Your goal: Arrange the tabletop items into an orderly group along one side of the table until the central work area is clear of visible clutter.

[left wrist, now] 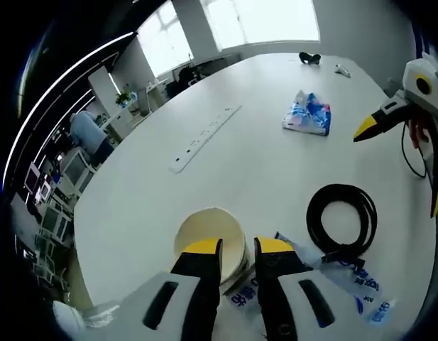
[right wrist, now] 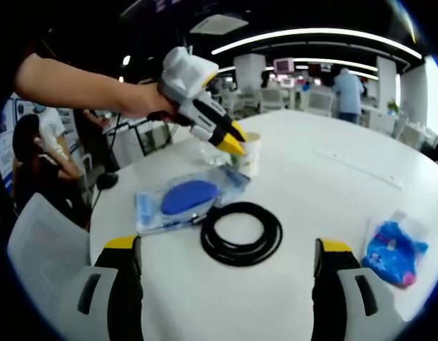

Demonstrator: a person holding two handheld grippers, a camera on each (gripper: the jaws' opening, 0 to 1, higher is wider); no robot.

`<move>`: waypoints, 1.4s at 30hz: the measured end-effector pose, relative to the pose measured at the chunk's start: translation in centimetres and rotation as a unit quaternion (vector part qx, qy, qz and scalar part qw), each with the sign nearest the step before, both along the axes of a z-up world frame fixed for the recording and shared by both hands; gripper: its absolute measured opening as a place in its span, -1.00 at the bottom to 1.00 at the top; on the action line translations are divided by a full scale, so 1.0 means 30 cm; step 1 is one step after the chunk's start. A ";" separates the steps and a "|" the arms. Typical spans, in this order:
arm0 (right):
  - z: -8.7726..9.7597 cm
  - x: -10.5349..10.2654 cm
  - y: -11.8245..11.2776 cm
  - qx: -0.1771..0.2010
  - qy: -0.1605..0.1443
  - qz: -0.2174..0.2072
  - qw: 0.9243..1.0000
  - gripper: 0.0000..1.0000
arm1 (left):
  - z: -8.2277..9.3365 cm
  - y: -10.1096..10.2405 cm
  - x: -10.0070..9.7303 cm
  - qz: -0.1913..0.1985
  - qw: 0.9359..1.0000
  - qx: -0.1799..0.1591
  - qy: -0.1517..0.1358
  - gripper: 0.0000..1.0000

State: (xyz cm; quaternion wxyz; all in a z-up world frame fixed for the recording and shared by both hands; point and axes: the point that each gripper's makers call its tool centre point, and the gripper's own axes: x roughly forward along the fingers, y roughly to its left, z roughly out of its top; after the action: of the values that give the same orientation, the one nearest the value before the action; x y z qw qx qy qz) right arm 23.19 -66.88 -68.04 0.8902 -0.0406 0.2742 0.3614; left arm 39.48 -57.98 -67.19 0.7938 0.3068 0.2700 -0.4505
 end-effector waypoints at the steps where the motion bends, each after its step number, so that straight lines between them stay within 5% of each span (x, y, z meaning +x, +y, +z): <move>1: 0.004 0.003 0.002 0.000 -0.001 0.001 1.000 0.99 | 0.004 0.001 -0.005 0.000 1.000 0.000 -0.001 -0.66; 14: 0.053 0.031 -0.012 0.003 -0.017 0.000 1.000 0.99 | 0.078 -0.033 -0.032 0.036 0.998 -0.056 0.000 -0.30; 28: 0.087 0.032 0.004 0.003 -0.029 0.004 1.000 0.99 | 0.191 -0.078 -0.068 0.065 0.987 -0.147 0.011 0.39; 42: 0.107 0.025 0.008 0.003 -0.037 0.005 0.999 0.99 | 0.236 -0.072 -0.113 0.089 0.980 -0.178 0.015 0.74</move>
State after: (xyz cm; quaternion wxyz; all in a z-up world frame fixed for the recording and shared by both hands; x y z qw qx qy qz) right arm 23.94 -66.64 -64.84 0.8982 -0.0528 0.2400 0.3645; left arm 36.09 -60.14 -60.11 0.8684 0.1290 0.2234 -0.4234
